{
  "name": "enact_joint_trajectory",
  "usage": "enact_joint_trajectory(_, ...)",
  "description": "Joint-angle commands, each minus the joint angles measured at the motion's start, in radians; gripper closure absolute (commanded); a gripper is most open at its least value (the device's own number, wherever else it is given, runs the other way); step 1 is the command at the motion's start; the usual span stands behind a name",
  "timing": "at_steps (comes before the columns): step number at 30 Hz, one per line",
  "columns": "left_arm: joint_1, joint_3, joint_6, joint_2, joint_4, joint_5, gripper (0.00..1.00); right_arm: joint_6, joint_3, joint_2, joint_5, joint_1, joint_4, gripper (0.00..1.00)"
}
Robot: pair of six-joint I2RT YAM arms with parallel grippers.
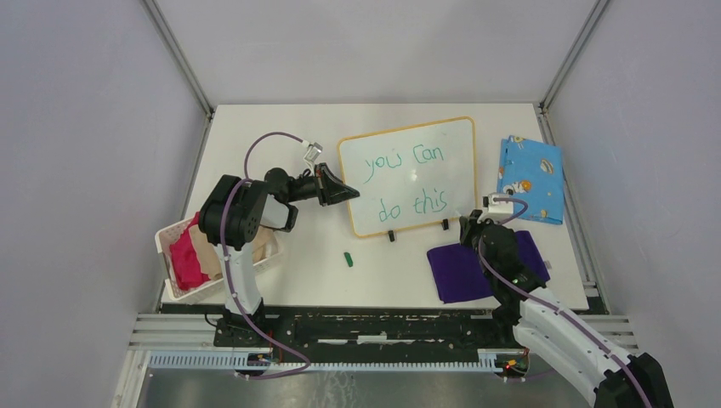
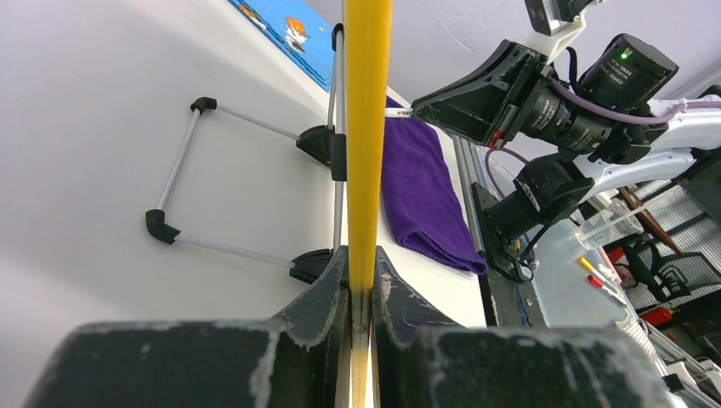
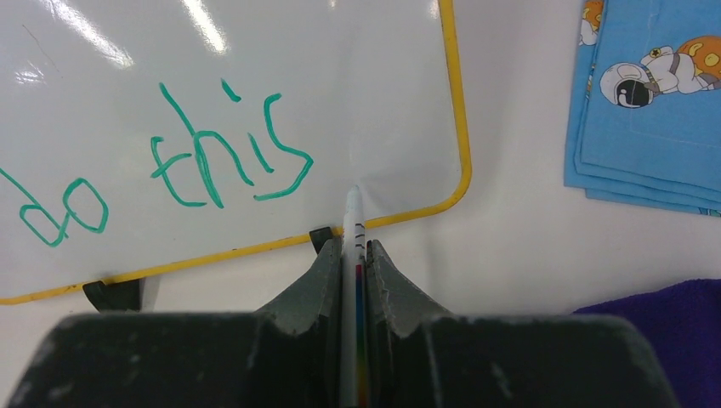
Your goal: Write a sentence on the whiteboard
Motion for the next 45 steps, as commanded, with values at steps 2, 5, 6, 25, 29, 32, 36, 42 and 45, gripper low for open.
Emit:
enact_joint_trajectory(2, -0.013, 0.001, -0.032, 0.024, 0.033, 0.038, 0.98, 0.030, 0.036, 0.024, -0.028, -0.021, 0.091, 1.00)
enact_joint_trajectory(5, -0.013, 0.002, -0.032, 0.025, 0.034, 0.037, 0.98, 0.038, 0.037, 0.046, -0.033, -0.025, 0.105, 1.00)
enact_joint_trajectory(6, -0.013, 0.002, -0.032, 0.025, 0.034, 0.038, 0.98, 0.039, 0.036, 0.053, -0.036, -0.026, 0.111, 1.00)
enact_joint_trajectory(25, -0.013, 0.004, -0.035, 0.030, 0.034, 0.040, 0.98, 0.044, 0.022, 0.114, -0.046, -0.051, 0.152, 1.00)
enact_joint_trajectory(29, -0.013, 0.003, -0.035, 0.030, 0.034, 0.039, 0.98, 0.044, 0.014, 0.114, -0.052, -0.053, 0.150, 1.00)
enact_joint_trajectory(32, -0.013, 0.003, -0.035, 0.030, 0.036, 0.039, 0.98, 0.046, 0.004, 0.109, -0.053, -0.053, 0.145, 1.00)
enact_joint_trajectory(36, -0.013, 0.003, -0.035, 0.028, 0.034, 0.039, 0.98, 0.046, -0.008, 0.099, -0.054, -0.054, 0.139, 1.00)
enact_joint_trajectory(42, -0.013, 0.001, -0.035, 0.027, 0.035, 0.040, 0.98, 0.043, -0.018, 0.092, -0.054, -0.056, 0.124, 1.00)
enact_joint_trajectory(45, -0.013, 0.002, -0.035, 0.027, 0.035, 0.039, 0.98, 0.043, -0.020, 0.089, -0.055, -0.057, 0.123, 1.00)
